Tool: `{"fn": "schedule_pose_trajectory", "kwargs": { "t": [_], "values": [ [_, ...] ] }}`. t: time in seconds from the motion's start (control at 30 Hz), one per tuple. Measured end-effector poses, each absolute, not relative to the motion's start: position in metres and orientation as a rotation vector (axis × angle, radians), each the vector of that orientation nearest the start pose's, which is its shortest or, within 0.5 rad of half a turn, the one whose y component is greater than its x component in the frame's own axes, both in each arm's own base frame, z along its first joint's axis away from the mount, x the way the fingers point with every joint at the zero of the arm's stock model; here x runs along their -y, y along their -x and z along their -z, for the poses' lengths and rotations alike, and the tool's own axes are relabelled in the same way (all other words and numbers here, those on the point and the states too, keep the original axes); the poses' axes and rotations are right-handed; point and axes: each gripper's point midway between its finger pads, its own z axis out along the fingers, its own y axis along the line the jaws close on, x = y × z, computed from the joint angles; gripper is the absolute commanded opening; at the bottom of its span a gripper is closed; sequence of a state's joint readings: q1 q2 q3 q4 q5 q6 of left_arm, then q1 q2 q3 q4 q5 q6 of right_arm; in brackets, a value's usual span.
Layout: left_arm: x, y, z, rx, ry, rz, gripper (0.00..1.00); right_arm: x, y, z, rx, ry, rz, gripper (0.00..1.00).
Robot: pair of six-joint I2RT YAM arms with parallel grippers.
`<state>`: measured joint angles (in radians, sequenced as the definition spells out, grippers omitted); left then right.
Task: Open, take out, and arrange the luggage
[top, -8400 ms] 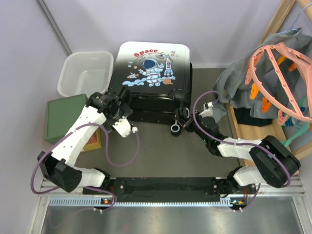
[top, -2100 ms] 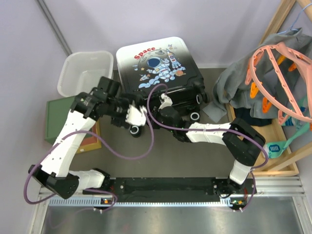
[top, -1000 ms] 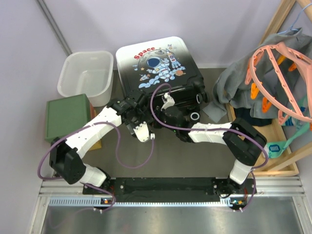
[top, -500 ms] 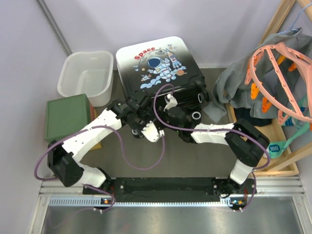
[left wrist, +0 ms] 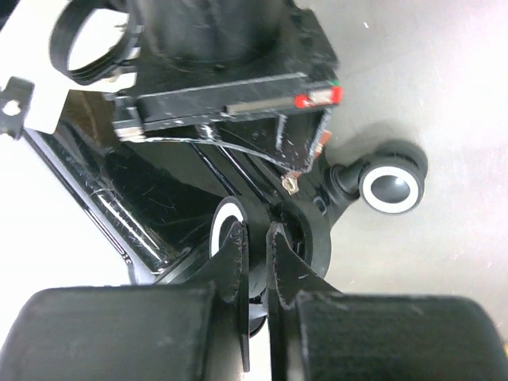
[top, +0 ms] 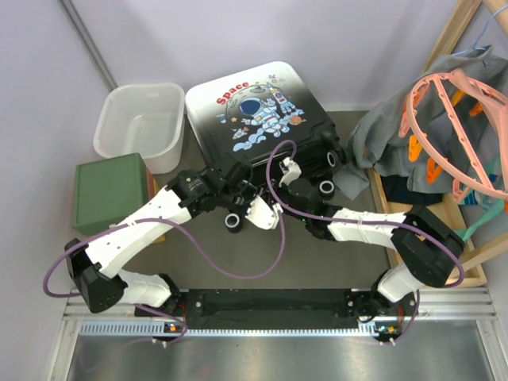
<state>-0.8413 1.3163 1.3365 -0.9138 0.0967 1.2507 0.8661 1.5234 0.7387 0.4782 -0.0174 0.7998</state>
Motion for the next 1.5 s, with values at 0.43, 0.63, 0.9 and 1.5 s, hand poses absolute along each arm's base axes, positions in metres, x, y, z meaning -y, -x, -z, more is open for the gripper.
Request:
{"fn": "schedule_pose_trajectory", "kwargs": {
  "t": [0.43,0.63,0.9,1.5],
  "values": [
    [0.227,-0.253,-0.246,-1.143,-2.415,-0.154,0.99,-0.366,-0.268,-0.142,-2.048,0.096,-1.115,0.0],
    [0.197,-0.241,-0.213,-0.987,-2.64,-0.234,0.99,-0.366,-0.268,-0.14,-2.049,0.098,-1.115,0.0],
    [0.204,-0.256,-0.212,-0.923,-2.651,-0.301,0.95,-0.368,-0.268,-0.136,-2.056,0.1,-1.118,0.0],
    [0.198,-0.288,-0.188,-0.839,-2.764,-0.47,0.0,-0.367,-0.269,-0.137,-2.051,0.09,-1.128,0.0]
  ]
}}
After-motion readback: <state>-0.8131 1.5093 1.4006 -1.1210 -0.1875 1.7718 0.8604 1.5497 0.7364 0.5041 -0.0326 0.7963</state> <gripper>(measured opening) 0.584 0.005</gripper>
